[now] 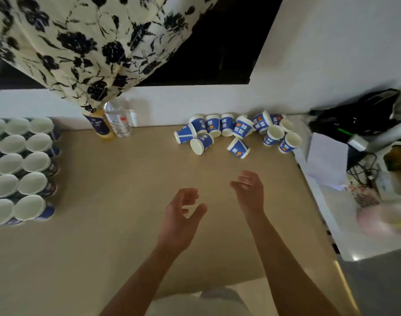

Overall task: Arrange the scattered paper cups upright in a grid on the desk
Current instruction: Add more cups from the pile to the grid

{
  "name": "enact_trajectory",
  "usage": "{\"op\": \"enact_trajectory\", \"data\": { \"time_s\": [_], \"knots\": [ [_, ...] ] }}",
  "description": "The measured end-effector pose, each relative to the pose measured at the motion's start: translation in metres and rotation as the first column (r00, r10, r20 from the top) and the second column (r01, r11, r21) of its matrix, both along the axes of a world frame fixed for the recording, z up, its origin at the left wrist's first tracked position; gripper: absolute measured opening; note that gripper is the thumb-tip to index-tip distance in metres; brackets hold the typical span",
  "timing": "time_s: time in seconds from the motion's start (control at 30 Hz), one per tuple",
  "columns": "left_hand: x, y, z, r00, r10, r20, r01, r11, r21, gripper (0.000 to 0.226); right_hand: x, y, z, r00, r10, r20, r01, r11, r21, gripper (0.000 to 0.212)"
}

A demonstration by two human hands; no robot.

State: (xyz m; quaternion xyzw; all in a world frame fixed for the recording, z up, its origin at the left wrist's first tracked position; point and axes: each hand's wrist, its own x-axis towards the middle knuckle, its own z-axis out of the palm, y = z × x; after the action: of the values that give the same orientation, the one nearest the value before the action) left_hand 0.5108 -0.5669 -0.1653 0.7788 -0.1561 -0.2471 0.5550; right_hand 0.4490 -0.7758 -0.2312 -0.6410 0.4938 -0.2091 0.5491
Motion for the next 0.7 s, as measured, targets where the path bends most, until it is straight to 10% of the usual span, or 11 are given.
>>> {"op": "enact_trajectory", "data": {
  "time_s": [0.43,0.7],
  "knots": [
    [-0.013,-0.064,-0.008,0.987,0.156,-0.026,-0.152,0.981,0.119,0.025,0.097,-0.17,-0.076,0.838,0.259,-0.48,-0.41,0.88,-0.239,0.084],
    [-0.018,-0.071,-0.019,0.975,0.217,-0.037,-0.207,0.961,0.182,0.026,0.096,-0.185,-0.111,0.81,0.275,-0.518,-0.455,0.853,-0.257,0.079]
  ]
}}
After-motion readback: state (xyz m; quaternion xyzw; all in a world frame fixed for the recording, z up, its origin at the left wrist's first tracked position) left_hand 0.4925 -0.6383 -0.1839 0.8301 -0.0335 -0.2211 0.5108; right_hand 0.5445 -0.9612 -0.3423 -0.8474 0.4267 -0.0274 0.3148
